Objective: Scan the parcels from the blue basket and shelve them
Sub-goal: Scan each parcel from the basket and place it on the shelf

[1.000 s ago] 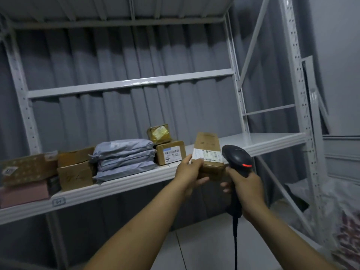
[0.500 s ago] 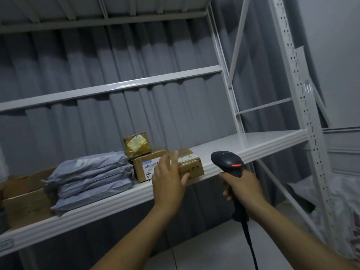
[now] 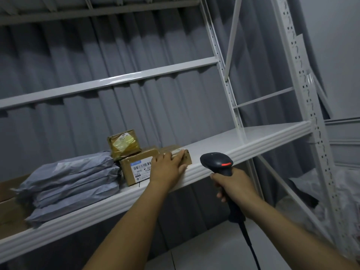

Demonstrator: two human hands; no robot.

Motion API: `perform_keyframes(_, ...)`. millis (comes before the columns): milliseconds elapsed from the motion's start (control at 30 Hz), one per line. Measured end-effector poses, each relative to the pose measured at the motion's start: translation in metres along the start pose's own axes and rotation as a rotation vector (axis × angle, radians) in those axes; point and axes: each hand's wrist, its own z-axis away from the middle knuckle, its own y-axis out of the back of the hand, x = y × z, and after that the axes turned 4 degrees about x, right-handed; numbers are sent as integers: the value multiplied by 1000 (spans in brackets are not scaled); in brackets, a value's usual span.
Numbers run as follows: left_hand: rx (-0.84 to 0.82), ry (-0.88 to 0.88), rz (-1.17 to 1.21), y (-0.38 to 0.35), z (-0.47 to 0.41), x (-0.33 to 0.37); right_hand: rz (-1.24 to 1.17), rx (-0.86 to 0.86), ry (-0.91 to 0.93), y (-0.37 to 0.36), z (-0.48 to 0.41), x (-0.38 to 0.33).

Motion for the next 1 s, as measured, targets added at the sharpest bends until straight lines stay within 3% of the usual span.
perform_keyframes(167, -46, -13, 34, 4, 3, -3, 30, -13, -13, -1, 6, -3)
perform_keyframes(300, 54, -60, 78, 15, 25, -9, 47, -45, -7, 3, 27, -10)
perform_keyframes(500, 24, -53, 205, 30, 118, -12, 31, -56, -87, 5, 100, 5)
perform_keyframes(767, -232, -26, 351, -12, 302, -4, 95, -196, -285, -14, 222, 69)
perform_keyframes(900, -457, 7, 420, -51, 391, 6, 164, -253, -359, -26, 263, 120)
perform_keyframes(1000, -686, -86, 478, -81, 454, 14, 229, -279, -472, -29, 292, 169)
